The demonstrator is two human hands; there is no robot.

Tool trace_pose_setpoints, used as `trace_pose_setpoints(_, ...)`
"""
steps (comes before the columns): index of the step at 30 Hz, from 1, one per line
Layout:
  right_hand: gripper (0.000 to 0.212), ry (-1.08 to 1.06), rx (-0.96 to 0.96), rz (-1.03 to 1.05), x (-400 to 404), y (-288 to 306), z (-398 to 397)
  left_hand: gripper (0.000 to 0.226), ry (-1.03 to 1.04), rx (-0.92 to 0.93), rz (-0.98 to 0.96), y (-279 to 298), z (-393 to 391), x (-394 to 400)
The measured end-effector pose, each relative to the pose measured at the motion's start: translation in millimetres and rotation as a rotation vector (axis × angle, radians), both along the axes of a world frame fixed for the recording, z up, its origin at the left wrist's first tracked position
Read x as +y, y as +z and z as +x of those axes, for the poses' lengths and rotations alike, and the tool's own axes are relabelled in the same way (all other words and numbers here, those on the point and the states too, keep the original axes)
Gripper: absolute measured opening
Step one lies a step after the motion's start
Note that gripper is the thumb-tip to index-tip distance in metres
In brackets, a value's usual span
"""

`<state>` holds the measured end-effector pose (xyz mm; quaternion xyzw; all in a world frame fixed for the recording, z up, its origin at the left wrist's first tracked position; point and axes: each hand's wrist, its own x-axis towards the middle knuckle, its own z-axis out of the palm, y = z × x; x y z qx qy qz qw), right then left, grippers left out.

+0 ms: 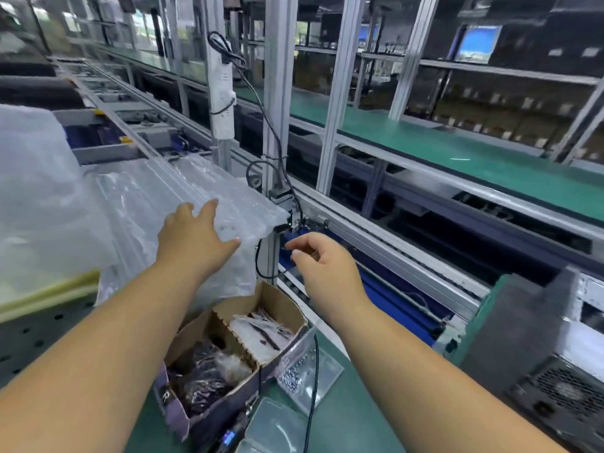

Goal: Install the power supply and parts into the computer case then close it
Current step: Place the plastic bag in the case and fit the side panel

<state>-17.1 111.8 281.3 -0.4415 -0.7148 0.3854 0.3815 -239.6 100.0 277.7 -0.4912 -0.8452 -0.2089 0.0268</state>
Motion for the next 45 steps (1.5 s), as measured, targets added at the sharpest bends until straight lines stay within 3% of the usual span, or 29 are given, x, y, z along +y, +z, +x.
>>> trace_pose_setpoints(3,0.019,-0.004,-0.015,-0.012,4.3,-2.8,-2.5,0.073,0.012,-0.078,-0.103,-10.1,-10.9,17.1)
trace_pose_setpoints(6,0.020,-0.010,-0.013,-0.017,6.3,-4.2,-1.8,0.062,0.034,-0.119,-0.066,-15.7,-14.8,22.8)
trace_pose_setpoints(12,0.020,-0.028,-0.006,-0.011,7.3,-1.0,1.3,0.047,0.047,-0.141,0.387,-5.1,-1.1,8.4)
trace_pose_setpoints(17,0.018,-0.011,0.057,-0.009,2.4,9.8,-1.9,0.048,-0.102,-0.131,0.661,22.3,23.4,-16.1)
trace_pose_setpoints(25,0.050,0.199,0.389,-0.276,0.9,53.7,1.6,0.060,-0.447,-0.058,0.643,29.9,96.8,-47.9)
trace_pose_setpoints(30,0.057,0.164,0.356,-0.276,-6.5,67.0,39.2,0.068,-0.621,-0.152,0.653,23.3,146.5,-54.4)
trace_pose_setpoints(32,0.053,0.156,0.374,-0.251,-8.1,67.2,64.4,0.076,-0.750,-0.230,0.643,19.8,163.6,-55.8)
trace_pose_setpoints(36,0.047,0.113,0.402,-0.213,-8.0,62.8,126.6,0.077,-0.917,-0.596,0.666,15.9,198.0,-59.0)
trace_pose_setpoints(40,0.056,0.077,0.368,-0.170,-6.3,54.2,196.9,0.063,-0.663,-0.761,0.687,12.4,235.9,-44.4)
trace_pose_setpoints(45,0.056,0.048,0.289,-0.091,-11.4,44.6,290.5,0.071,-0.532,-1.168,0.466,18.4,304.8,-20.2)
